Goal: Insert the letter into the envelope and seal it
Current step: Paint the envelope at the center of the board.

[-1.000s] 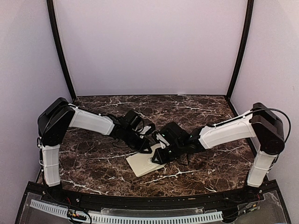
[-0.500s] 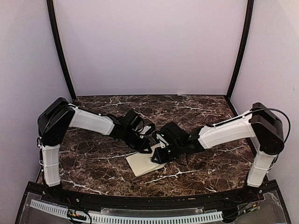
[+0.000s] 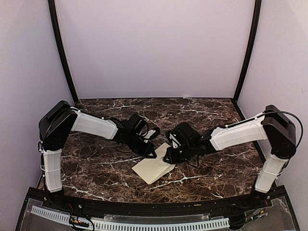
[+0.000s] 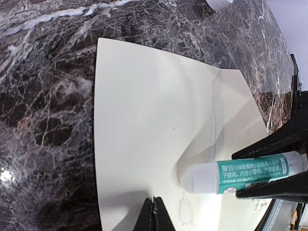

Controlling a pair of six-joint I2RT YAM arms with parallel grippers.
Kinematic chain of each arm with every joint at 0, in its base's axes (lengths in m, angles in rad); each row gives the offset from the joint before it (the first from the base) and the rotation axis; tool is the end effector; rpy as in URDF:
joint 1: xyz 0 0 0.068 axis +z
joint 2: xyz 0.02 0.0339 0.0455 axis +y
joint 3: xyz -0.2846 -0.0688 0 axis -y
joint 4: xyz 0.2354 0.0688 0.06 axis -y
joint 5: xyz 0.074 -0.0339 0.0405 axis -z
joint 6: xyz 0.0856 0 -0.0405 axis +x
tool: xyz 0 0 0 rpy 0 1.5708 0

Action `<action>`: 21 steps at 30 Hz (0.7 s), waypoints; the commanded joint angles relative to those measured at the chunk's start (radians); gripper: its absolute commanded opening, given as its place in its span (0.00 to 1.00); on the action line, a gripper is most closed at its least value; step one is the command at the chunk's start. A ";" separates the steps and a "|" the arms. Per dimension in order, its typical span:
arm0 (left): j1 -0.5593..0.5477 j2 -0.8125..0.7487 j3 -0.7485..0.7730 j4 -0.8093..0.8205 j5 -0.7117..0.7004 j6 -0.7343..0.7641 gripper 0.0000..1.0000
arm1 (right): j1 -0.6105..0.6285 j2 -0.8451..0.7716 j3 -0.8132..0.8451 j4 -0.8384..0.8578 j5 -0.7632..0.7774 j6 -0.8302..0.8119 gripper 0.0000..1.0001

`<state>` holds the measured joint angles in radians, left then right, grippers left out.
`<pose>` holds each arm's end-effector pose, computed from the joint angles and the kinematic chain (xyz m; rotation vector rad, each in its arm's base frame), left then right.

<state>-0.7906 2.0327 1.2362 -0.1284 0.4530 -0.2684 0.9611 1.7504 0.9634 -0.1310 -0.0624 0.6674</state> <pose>0.2865 -0.3428 0.1214 0.8786 2.4990 -0.9717 0.2111 0.3116 0.1425 -0.4152 2.6160 0.7087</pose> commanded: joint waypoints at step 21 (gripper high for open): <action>-0.011 0.014 -0.012 -0.077 -0.045 0.005 0.00 | 0.081 0.037 0.019 -0.013 -0.114 -0.052 0.05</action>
<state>-0.7921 2.0327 1.2362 -0.1287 0.4519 -0.2687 1.0096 1.7504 0.9627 -0.1345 -0.1287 0.6071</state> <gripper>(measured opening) 0.003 0.198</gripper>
